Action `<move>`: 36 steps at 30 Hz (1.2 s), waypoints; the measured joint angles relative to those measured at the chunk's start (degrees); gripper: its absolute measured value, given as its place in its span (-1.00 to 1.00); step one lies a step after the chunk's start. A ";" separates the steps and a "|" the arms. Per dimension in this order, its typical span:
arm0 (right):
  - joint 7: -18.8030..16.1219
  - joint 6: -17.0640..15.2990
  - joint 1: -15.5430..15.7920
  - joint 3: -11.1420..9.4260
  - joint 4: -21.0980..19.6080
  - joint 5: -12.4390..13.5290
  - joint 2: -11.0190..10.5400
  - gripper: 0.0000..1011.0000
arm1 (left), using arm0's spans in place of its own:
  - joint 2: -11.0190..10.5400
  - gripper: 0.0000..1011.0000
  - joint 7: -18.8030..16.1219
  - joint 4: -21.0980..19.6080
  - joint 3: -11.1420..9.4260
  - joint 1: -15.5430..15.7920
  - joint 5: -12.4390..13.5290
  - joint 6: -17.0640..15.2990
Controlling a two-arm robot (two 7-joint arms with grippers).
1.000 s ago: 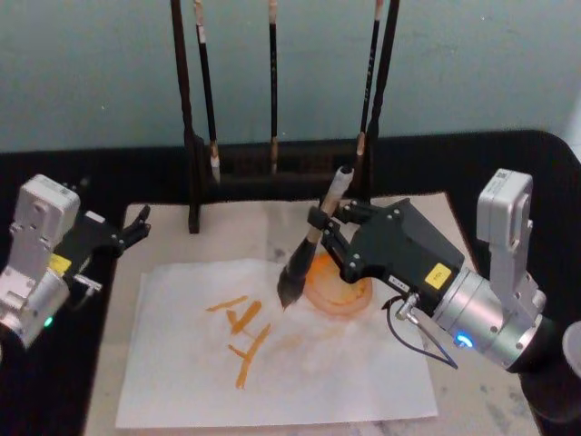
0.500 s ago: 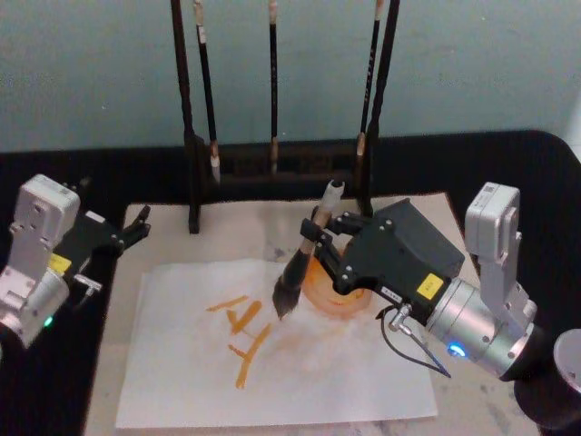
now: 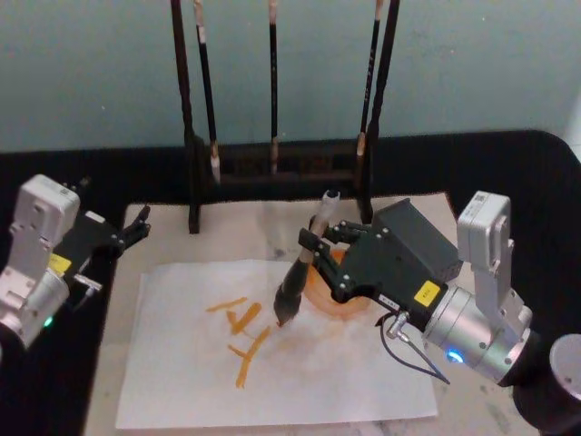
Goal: Pick up the brush from the inkstone, write on the paper, then place the brush back to its original position.
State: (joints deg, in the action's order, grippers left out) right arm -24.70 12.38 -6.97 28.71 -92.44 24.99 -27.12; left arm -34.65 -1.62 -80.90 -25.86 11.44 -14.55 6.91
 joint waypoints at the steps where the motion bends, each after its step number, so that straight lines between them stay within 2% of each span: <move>1: -0.06 -0.04 0.15 -0.17 0.00 -0.27 0.06 -0.69 | 0.00 1.00 0.00 0.00 0.00 0.00 0.00 0.00; 19: -0.12 -0.48 3.03 -2.86 -1.98 -3.05 -0.20 -0.69 | 0.00 1.00 0.00 0.00 0.00 0.00 0.00 0.00; 36: -0.05 -1.12 6.23 -6.47 -4.25 -4.64 -0.21 -0.69 | 0.00 1.00 0.00 0.00 -0.01 0.00 0.00 0.00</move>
State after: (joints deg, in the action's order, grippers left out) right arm -24.76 11.26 -0.74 22.24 -96.69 20.35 -27.33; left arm -34.64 -1.62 -80.90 -25.86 11.43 -14.55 6.91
